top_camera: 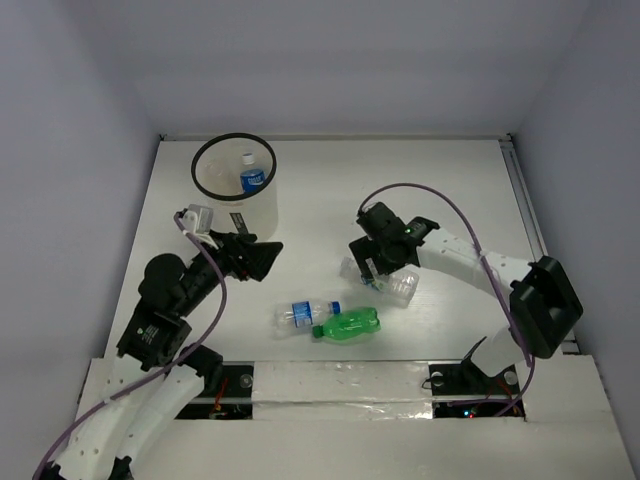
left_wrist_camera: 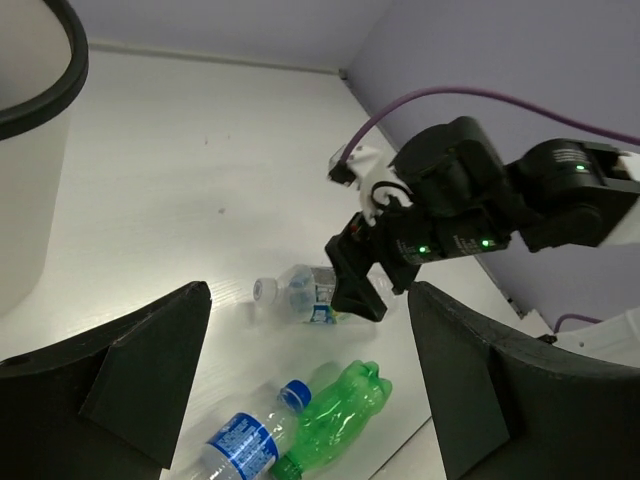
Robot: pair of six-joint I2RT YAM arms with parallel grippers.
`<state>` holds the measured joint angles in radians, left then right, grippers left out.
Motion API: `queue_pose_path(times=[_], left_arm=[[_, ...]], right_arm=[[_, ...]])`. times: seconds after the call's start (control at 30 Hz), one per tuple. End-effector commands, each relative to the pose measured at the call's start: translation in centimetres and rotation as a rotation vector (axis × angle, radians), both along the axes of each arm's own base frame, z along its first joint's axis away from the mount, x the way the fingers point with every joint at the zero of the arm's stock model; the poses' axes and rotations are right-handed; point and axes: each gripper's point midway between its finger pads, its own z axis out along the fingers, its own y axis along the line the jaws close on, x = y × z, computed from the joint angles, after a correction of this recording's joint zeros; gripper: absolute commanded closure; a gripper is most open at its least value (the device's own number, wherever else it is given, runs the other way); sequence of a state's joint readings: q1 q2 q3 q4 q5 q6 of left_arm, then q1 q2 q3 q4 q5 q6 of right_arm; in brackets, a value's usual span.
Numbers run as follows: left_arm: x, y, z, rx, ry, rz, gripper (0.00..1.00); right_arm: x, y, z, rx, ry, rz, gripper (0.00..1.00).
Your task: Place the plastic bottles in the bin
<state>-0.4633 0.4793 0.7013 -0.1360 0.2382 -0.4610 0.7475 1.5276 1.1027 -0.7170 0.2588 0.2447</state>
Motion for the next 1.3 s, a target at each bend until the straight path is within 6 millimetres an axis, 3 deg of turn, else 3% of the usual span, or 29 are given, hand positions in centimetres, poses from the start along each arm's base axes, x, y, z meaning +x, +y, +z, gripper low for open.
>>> queue_pose_path(times=[0.0, 0.27, 0.37, 0.5, 0.63, 0.67, 0.77, 0.9, 0.93, 0.97, 1.0, 1.03, 1.07, 1.13, 1.2, 1.23, 1.27], left_arm=[[-1.3, 0.1, 2.2, -0.029, -0.080, -0.033, 0.23], [-1.8, 1.4, 2.9, -0.034, -0.149, 0.023, 0.22], [-1.6, 1.5, 2.3, -0.019, -0.144, 0.027, 0.22], [-1.2, 1.5, 0.8, -0.010, -0.126, 0.041, 0.22], [-1.5, 1.8, 0.7, -0.013, -0.129, 0.048, 0.22], [-1.6, 2.0, 0.9, -0.019, -0.140, 0.053, 0.22], [-1.7, 2.5, 1.2, -0.030, -0.148, 0.080, 0.22], [-1.6, 3.0, 1.0, -0.041, -0.130, 0.110, 0.23], [-1.8, 3.2, 1.1, -0.046, -0.136, 0.118, 0.23], [-1.8, 3.4, 1.2, -0.050, -0.139, 0.127, 0.23], [-2.0, 4.0, 1.5, -0.062, -0.151, 0.151, 0.23], [-2.1, 4.3, 1.6, -0.067, -0.156, 0.167, 0.23], [-2.2, 4.6, 1.9, -0.075, -0.166, 0.181, 0.23], [-2.6, 5.7, 2.6, -0.102, -0.194, 0.227, 0.24], [-2.7, 7.0, 3.1, -0.129, -0.209, 0.291, 0.24], [-3.2, 7.7, 3.6, -0.148, -0.230, 0.314, 0.24], [-3.3, 8.2, 3.7, -0.162, -0.233, 0.337, 0.24]], right_arm=[[0.0, 0.4, 1.3, -0.035, 0.027, 0.114, 0.05], [1.3, 3.1, -1.2, -0.053, 0.102, 0.259, 0.04], [2.1, 3.8, -2.7, -0.072, 0.130, 0.271, 0.04], [3.9, 4.0, -3.0, -0.128, 0.089, 0.302, 0.07], [6.1, 2.7, -2.1, -0.149, 0.032, 0.259, 0.28], [6.5, 2.3, -1.7, -0.169, 0.012, 0.246, 0.38], [8.0, 0.7, 0.3, -0.185, -0.058, 0.170, 0.41], [10.4, 0.0, 6.4, -0.153, -0.236, 0.058, 0.46], [11.3, 0.5, 10.0, -0.100, -0.311, 0.032, 0.46], [11.8, 0.5, 12.0, -0.069, -0.361, -0.012, 0.47], [12.3, 1.7, 16.0, 0.045, -0.435, -0.038, 0.47], [12.5, 1.9, 16.3, 0.055, -0.446, -0.040, 0.47], [12.7, 3.1, 20.3, 0.178, -0.519, -0.040, 0.47], [12.8, 6.2, 25.5, 0.367, -0.635, 0.008, 0.47], [11.3, 9.5, 30.6, 0.579, -0.711, 0.103, 0.47], [11.3, 11.1, 34.3, 0.704, -0.803, 0.135, 0.47], [10.4, 12.6, 36.4, 0.814, -0.818, 0.203, 0.46]])
